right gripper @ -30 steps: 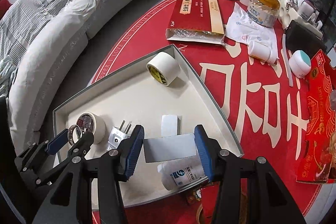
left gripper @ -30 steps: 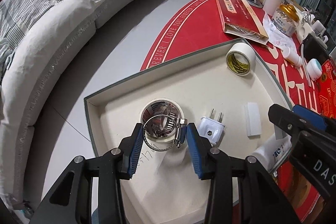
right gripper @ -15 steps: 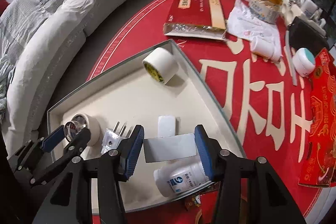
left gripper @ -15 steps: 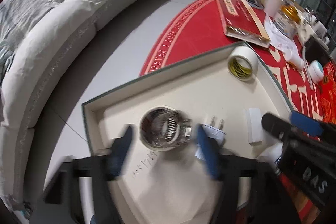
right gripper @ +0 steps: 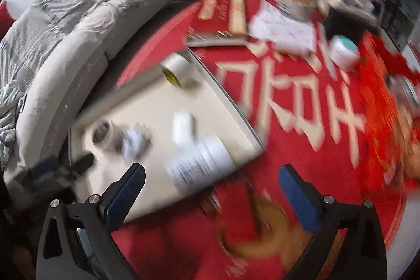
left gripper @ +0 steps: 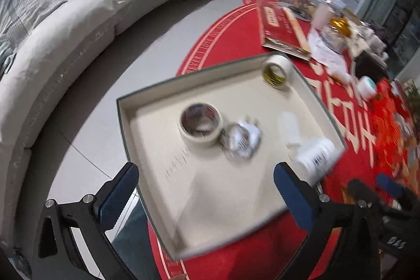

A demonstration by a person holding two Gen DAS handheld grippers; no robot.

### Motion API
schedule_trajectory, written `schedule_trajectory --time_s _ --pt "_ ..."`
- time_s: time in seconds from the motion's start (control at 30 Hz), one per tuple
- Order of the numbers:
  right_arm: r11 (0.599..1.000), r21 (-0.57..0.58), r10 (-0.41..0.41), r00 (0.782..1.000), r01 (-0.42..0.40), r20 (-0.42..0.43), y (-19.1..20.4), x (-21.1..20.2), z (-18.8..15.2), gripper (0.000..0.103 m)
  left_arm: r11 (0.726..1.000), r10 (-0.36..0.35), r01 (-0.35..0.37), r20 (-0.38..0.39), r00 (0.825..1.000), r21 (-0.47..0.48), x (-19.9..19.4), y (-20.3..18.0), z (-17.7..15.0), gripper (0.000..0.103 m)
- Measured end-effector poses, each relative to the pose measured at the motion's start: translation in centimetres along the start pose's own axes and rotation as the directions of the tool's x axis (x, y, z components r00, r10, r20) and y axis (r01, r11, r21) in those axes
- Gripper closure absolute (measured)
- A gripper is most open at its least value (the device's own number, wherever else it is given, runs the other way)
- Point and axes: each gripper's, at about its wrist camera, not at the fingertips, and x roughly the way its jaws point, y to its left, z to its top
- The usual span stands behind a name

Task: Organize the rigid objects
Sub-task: 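Open both tools to release the hose clamp and card into the tray, then grasp the red rectangular box with the right tool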

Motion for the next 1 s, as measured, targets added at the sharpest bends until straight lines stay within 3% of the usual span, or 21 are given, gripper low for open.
schedule_trajectory --time_s 0.13,0.3,0.47,0.67,0.7,0.77,0.83,0.87,1.0 --pt "0.997 0.067 -0.04 0.999 0.043 -0.035 -3.6 -0.6 -4.7 0.001 0.999 -0.02 0.021 -0.024 1.0 0.039 -0.7 -1.3 -2.7 0.0" --pt "0.989 0.127 -0.065 0.992 0.078 -0.105 -6.0 0.1 -7.9 0.001 0.994 -0.018 0.025 -0.065 0.998 0.104 -0.8 -2.9 -5.7 0.0" --pt "0.994 0.058 -0.092 0.992 0.097 -0.089 -4.6 0.5 -7.1 0.001 0.99 -0.009 0.024 -0.107 0.994 0.14 -0.5 -3.3 -8.0 0.0" --pt "0.99 -0.096 -0.104 0.993 0.099 -0.051 -1.0 2.3 -4.1 0.003 0.992 0.009 0.006 -0.118 0.993 0.125 -0.5 -2.4 -8.2 0.0" --pt "0.988 -0.12 -0.108 0.993 0.101 -0.055 -0.4 2.9 -3.7 0.006 0.993 0.01 0.005 -0.12 0.993 0.122 -0.4 -2.2 -8.2 0.0" --pt "0.984 -0.146 -0.116 0.99 0.103 -0.08 0.4 4.0 -3.3 0.04 0.993 0.016 -0.001 -0.123 0.992 0.116 -0.4 -1.9 -8.1 0.0" --pt "0.985 -0.144 -0.115 0.982 0.093 -0.152 0.6 5.5 -3.3 0.06 0.994 0.021 -0.006 -0.129 0.991 0.112 -0.3 -1.7 -8.2 0.0" --pt "0.988 -0.126 -0.112 0.983 0.094 -0.143 0.5 5.4 -3.4 0.067 0.994 0.02 -0.006 -0.13 0.991 0.111 -0.3 -1.6 -8.3 0.0" --pt "0.993 -0.099 -0.075 0.982 0.059 -0.171 0.3 4.3 -5.5 0.067 0.993 0.018 -0.002 -0.132 0.991 0.12 -0.5 -1.6 -8.6 0.0"
